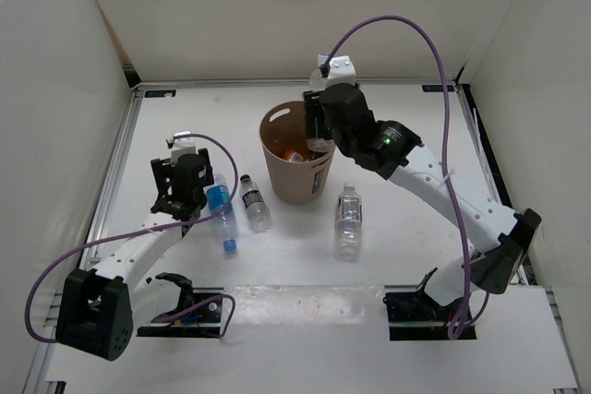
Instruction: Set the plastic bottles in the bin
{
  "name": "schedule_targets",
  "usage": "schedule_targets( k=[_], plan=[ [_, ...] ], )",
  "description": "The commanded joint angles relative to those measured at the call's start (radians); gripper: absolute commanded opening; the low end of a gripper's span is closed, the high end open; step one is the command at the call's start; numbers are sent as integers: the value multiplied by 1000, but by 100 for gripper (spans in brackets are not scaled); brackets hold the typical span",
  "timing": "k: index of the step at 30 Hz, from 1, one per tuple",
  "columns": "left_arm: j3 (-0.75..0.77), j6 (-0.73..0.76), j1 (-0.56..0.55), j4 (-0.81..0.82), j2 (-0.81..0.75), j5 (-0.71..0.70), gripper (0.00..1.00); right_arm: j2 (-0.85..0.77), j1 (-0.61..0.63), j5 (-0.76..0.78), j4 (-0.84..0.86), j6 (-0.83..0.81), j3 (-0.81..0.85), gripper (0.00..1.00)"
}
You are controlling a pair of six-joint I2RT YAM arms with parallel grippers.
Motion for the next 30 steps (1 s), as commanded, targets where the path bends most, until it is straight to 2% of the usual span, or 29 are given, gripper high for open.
schedule_targets(
  k=[1, 6, 8, 11, 12, 14, 15, 16, 17, 19, 21, 22, 23, 25, 30],
  plan=[
    [36, -5, -4, 0, -5, 2, 100, -43, -11, 28, -4, 17, -2, 90],
    [35, -3, -6, 0, -5, 5, 100, -151, -53, 42, -6, 11, -33, 90],
    [35, -3, -6, 0, -5, 2, 100, -192, -117, -4, -36, 32, -42, 90],
    [36, -3, -4, -1, 1, 1, 100, -299, -242, -147, -64, 80, -138, 90],
    [36, -3, -6, -1, -1, 1, 100, -380, -307, -237, -72, 165, -166, 90],
    [39, -8, -4, -3, 1, -1, 100, -439, -434, -353, -50, 186, -316, 90],
    [41, -6, -9, -3, -1, 2, 100, -513, -520, -568, -37, 175, -358, 90],
    [42, -5, -4, -5, 2, 1, 100, -534, -549, -596, -27, 179, -469, 90],
    [39, -3, -4, -5, 2, -1, 100, -560, -586, -642, -36, 198, -497, 90],
    [42, -5, -6, -6, 2, 1, 100, -569, -580, -615, -93, 210, -582, 90],
    [42, -3, -6, -8, 1, 1, 100, -566, -508, -528, -99, 270, -623, 90],
    [44, -5, -6, -9, 2, -2, 100, -559, -478, -502, -81, 300, -696, 90],
    [44, -3, -4, -9, 2, 1, 100, -554, -394, -479, -73, 320, -718, 90],
    [42, -2, -4, -12, 1, 1, 100, -513, -302, -394, -35, 377, -772, 90],
    [39, 0, -6, -12, -2, 5, 100, -351, -284, -435, -12, 419, -766, 90]
  ],
)
